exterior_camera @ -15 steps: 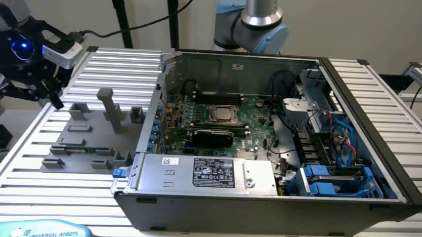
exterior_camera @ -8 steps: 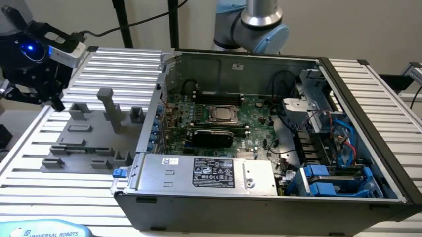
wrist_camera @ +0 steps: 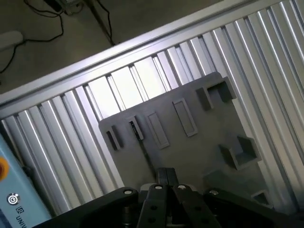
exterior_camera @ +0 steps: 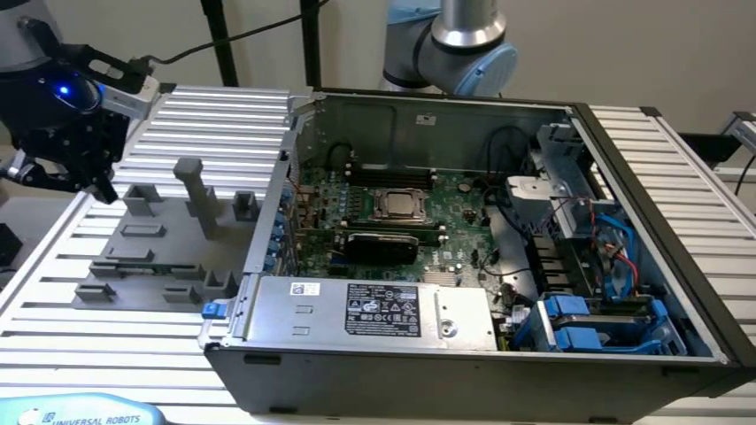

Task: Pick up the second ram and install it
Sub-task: 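Pick up the second ram and move it above second insertion slot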

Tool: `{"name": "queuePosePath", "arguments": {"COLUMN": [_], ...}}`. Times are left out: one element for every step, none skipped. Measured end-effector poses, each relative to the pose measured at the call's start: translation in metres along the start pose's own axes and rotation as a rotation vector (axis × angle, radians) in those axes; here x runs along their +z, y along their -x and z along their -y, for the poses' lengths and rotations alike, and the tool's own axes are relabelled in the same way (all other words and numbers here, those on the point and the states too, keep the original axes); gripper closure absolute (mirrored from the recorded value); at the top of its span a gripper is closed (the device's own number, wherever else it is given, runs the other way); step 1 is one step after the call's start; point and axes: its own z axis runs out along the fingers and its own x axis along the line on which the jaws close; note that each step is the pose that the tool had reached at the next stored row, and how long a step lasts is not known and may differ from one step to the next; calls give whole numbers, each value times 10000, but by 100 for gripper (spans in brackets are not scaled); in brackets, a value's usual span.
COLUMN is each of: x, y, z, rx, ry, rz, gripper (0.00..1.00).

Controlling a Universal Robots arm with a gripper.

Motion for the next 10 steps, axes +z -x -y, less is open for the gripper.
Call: {"name": "queuePosePath", "arguments": {"x": [8, 15, 23, 31, 39, 47, 54, 61, 67, 73], "y": [0, 0, 0, 0, -1, -1, -1, -1, -1, -1], "z": [-1, 0, 0, 1, 2, 2, 2, 2, 3, 3], "rx": [-184, -363, -543, -723, -903, -1082, -1267, -1448, -1637, -1824], "ry": [4, 8, 10, 14, 17, 19, 21, 19, 11, -4], "rz": [-9, -18, -26, -35, -43, -50, -59, -66, -71, -73], "gripper": [89, 89, 89, 89, 89, 89, 89, 89, 89, 89]}}
